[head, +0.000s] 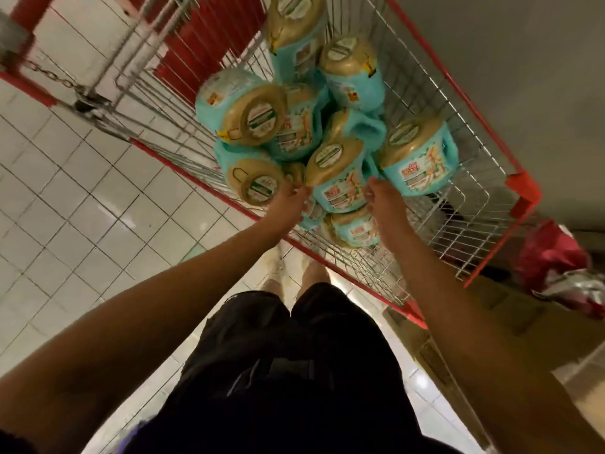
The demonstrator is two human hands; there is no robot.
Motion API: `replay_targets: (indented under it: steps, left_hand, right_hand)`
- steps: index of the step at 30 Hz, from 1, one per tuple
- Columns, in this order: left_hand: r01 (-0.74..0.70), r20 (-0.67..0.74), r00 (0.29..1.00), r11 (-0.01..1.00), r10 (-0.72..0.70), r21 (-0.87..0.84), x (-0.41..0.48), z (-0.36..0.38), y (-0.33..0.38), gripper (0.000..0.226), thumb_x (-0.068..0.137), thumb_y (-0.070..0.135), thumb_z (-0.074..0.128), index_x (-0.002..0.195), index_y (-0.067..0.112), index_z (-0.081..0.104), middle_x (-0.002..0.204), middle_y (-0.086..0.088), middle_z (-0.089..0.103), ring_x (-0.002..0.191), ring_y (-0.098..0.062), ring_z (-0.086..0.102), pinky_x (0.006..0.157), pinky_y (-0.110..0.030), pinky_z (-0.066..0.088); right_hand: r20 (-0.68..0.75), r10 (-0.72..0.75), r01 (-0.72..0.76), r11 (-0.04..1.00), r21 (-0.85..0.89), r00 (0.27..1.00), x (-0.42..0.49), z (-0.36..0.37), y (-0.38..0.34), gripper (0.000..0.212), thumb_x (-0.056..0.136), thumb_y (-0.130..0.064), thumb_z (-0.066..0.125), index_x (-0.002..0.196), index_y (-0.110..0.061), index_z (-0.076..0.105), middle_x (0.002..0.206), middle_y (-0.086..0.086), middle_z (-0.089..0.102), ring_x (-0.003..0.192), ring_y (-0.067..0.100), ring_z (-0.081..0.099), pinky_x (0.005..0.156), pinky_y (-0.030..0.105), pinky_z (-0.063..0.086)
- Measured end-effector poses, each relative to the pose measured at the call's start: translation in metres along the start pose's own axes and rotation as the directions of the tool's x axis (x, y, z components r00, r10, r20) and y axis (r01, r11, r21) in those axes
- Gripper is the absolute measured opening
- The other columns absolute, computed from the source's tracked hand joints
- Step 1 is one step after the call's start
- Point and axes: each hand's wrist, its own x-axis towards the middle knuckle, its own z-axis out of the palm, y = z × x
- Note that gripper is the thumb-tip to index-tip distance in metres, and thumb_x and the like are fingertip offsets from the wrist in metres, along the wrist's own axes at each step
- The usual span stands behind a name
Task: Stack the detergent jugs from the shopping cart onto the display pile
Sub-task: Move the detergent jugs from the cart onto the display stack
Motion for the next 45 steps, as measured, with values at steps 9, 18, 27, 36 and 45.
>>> replay_targets:
  steps: [9,18,27,36,45]
  left_hand:
    - [0.227,-0.126,0.957,0.946,-0.26,-0.231,0.089,0.026,0.01,0.039,0.109,0.042,0.048,0.14,0.018,0.051,0.133,-0.01,0.065,0.12,-0.032,0.065,0.106,-0.052,0.054]
    - [0.163,-0.212,0.959,0.979,-0.186,-0.124,0.096,0.048,0.009,0.061,0.111,0.05,0.042,0.16,0.017,0.028,0.156,-0.016,0.045,0.141,-0.034,0.05,0.117,-0.049,0.041]
    - [-0.018,-0.197,0.98,0.983,-0.019,-0.182,0.041,0.016,0.036,0.042,0.113,0.046,0.035,0.133,0.021,0.062,0.132,-0.004,0.069,0.122,-0.02,0.065,0.11,-0.044,0.048]
    - [-0.215,0.054,0.971,0.95,0.232,-0.228,-0.024,-0.027,0.06,0.057,0.097,0.074,0.047,0.125,0.028,0.066,0.119,-0.006,0.079,0.111,-0.025,0.076,0.088,-0.041,0.065]
    - [-0.224,0.199,0.942,0.949,0.269,-0.224,-0.075,-0.056,0.041,0.064,0.093,0.084,0.043,0.108,0.037,0.083,0.112,-0.009,0.081,0.105,-0.029,0.079,0.077,-0.04,0.066]
  right_hand:
    - [-0.113,0.161,-0.173,0.978,-0.112,0.981,0.128,0.012,0.005,0.067,0.11,-0.053,0.042,0.149,0.001,0.052,0.148,0.023,0.058,0.136,0.037,0.055,0.115,0.049,0.044]
    - [0.091,0.103,-0.108,0.993,0.055,0.991,0.151,0.002,0.027,0.066,0.109,-0.06,0.038,0.157,-0.016,0.045,0.151,0.009,0.06,0.141,0.028,0.054,0.12,0.051,0.043]
    - [0.206,0.217,-0.229,0.973,0.036,0.954,0.104,-0.022,0.005,0.1,0.082,-0.091,0.052,0.161,-0.03,0.039,0.155,0.009,0.056,0.118,0.026,0.063,0.085,0.043,0.062]
    - [0.244,0.117,-0.146,0.984,0.105,0.963,-0.021,-0.027,-0.017,0.083,0.093,-0.086,0.031,0.131,-0.022,0.067,0.118,0.01,0.075,0.097,0.033,0.079,0.072,0.052,0.065]
    - [0.08,-0.063,0.064,0.998,-0.012,0.995,-0.153,0.014,0.012,0.085,0.081,-0.087,0.026,0.136,-0.034,0.064,0.11,-0.003,0.08,0.091,0.015,0.08,0.072,0.037,0.068]
